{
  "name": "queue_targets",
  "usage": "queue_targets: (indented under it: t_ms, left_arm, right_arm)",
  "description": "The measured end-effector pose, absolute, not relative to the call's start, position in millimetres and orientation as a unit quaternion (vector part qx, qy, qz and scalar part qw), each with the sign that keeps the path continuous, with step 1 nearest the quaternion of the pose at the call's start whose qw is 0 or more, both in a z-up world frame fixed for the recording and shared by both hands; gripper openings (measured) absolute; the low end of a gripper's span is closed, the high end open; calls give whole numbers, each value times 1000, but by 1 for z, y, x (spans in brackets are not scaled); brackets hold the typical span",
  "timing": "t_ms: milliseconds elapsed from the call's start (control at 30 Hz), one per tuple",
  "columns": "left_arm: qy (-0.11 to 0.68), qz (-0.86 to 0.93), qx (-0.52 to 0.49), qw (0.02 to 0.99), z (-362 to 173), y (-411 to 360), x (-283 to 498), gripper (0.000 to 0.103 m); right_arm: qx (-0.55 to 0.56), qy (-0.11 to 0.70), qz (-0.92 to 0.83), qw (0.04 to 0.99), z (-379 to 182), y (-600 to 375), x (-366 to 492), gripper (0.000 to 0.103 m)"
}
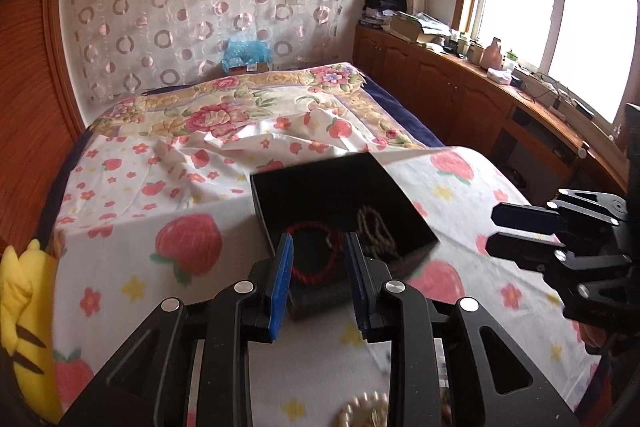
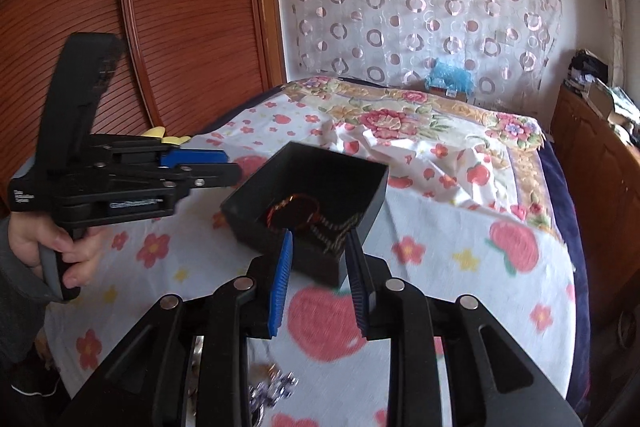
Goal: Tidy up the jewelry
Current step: 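Move both open tools back to the jewelry pile, then grasp a long pearl necklace with the left tool while the right tool grasps the brown wooden bead bracelet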
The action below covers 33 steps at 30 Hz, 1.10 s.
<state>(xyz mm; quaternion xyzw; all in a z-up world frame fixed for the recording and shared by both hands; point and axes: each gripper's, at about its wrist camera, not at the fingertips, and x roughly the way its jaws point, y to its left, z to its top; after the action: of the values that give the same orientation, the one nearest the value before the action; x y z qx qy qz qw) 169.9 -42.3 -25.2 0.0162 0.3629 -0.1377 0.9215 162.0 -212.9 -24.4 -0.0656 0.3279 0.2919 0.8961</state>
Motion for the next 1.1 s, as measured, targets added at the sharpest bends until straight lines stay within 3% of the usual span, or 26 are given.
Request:
queue_targets:
  t_ms: [600,667,733,1100]
  left_arm:
    - [394,-136,5,909,-62,-23,71,26]
    - [400,-141,2,906,-67,-24,69,29]
    - [411,-152,4,899,-74,-27,67,39]
    - [427,-164,7,889,-93,-41,65,39]
  right_arm:
    - [-22,357,280,891,-59,-229,80,30]
    - [-21,360,277,890,-63,-231,75,30]
    - [-18,365,278,888,-66,-232,73,30]
    - [-29,367,285,885,-74,-225,57,30]
